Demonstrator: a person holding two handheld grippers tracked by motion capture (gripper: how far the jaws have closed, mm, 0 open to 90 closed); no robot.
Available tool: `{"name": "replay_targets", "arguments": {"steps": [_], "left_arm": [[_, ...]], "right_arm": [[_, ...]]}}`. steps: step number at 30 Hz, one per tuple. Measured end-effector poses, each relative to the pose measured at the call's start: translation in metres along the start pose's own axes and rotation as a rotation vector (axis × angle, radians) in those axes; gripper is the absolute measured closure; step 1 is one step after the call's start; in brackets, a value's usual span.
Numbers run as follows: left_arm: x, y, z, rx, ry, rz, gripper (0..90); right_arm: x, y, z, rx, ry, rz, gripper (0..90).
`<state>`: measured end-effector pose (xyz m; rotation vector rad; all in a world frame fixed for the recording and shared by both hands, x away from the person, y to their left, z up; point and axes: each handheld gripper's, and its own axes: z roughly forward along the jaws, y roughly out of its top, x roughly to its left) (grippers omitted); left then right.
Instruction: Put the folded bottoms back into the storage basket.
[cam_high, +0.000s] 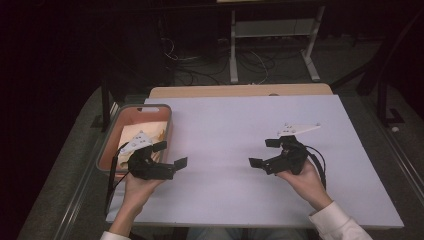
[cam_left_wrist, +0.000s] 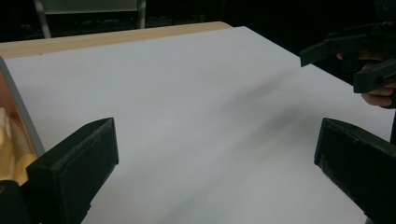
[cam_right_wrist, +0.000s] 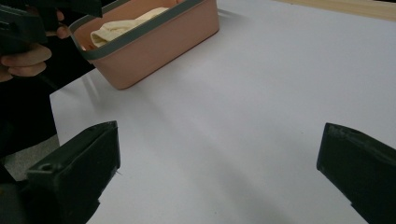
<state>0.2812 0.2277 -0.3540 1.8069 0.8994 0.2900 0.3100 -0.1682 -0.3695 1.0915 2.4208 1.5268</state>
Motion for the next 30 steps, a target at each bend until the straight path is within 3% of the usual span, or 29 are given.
{"name": "replay_targets", "arguments": {"steps": [7, 18, 30], "left_arm": [[-0.007, -0.007, 0.003, 0.017, -0.008, 0.019, 0.0], [-0.017, -0.027, 0.008, 0.063, -0.008, 0.069, 0.0], [-0.025, -0.039, 0.019, 0.101, -0.026, 0.108, 0.0]], "right_arm": [[-0.001, -0.011, -0.009, -0.014, -0.01, -0.022, 0.0], [-0.009, -0.038, -0.024, -0.061, -0.029, -0.023, 0.0], [-0.021, -0.061, -0.038, -0.077, -0.049, -0.031, 0.0]]}}
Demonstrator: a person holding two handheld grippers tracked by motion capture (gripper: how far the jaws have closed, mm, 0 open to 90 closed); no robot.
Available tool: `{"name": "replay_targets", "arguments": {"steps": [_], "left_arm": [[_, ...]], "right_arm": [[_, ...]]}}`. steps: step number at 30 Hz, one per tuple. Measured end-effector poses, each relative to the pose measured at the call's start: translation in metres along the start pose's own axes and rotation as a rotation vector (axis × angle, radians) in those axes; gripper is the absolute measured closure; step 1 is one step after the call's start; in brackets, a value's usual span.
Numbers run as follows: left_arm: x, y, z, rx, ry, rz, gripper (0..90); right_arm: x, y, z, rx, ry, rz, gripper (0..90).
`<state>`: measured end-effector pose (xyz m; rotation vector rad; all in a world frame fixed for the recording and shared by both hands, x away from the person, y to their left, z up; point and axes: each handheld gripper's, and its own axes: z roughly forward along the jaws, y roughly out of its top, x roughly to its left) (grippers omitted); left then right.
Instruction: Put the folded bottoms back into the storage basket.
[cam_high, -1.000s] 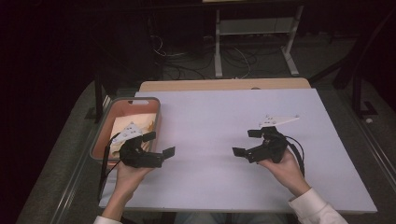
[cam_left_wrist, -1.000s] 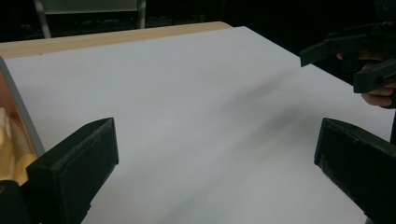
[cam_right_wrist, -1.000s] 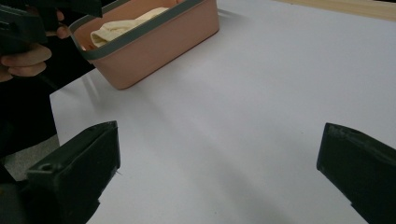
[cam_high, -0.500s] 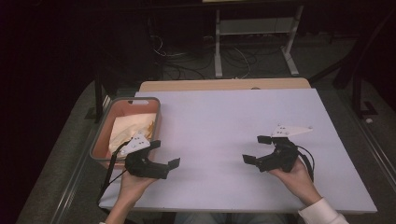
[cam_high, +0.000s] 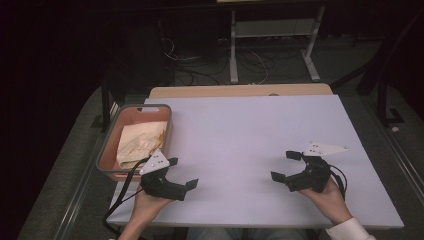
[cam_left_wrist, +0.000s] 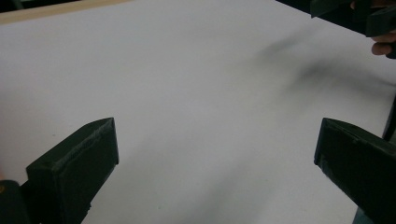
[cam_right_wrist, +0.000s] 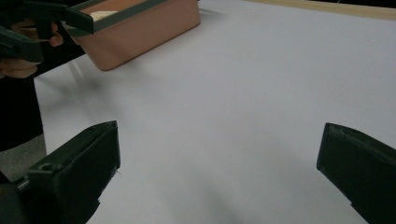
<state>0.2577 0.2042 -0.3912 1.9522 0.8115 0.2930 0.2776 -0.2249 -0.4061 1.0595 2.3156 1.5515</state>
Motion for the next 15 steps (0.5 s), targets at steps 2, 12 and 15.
{"name": "replay_targets", "arguments": {"steps": [2, 12, 15], "left_arm": [[-0.002, -0.001, 0.002, 0.0, 0.011, 0.013, 0.0], [-0.002, -0.009, 0.01, 0.035, 0.012, 0.037, 0.0], [-0.001, -0.011, 0.011, 0.048, 0.016, 0.038, 0.0]], "right_arm": [[-0.003, -0.004, -0.002, 0.001, -0.005, 0.013, 0.0], [-0.017, -0.02, -0.013, 0.016, -0.026, 0.029, 0.0], [-0.02, -0.023, -0.017, 0.016, -0.033, 0.036, 0.0]]}}
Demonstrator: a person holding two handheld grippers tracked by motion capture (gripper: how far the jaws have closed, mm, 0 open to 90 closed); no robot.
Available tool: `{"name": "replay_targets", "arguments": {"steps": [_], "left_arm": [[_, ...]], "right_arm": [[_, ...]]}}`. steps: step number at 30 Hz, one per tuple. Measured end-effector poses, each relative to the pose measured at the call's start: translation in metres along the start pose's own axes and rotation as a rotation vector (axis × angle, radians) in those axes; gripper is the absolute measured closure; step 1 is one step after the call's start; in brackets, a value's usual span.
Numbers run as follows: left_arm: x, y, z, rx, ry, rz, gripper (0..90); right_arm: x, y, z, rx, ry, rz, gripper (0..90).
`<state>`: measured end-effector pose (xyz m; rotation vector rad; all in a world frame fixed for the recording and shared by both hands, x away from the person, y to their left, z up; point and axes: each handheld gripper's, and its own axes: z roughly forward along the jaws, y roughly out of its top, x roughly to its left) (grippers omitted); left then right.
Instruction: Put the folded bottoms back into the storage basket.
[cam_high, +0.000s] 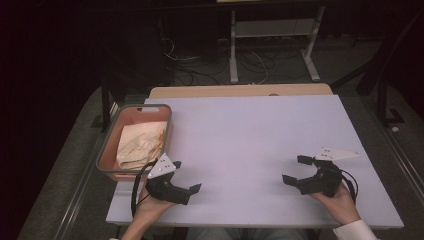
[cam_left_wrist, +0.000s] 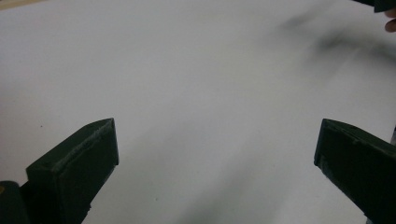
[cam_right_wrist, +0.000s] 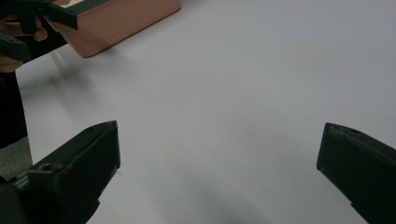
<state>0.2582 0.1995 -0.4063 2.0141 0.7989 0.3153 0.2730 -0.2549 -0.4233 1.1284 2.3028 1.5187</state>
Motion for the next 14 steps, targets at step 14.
{"name": "replay_targets", "arguments": {"steps": [14], "left_arm": [[0.005, -0.007, 0.002, -0.005, 0.018, -0.008, 0.0]], "right_arm": [[-0.004, -0.015, -0.011, 0.022, -0.032, 0.013, 0.0]]}}
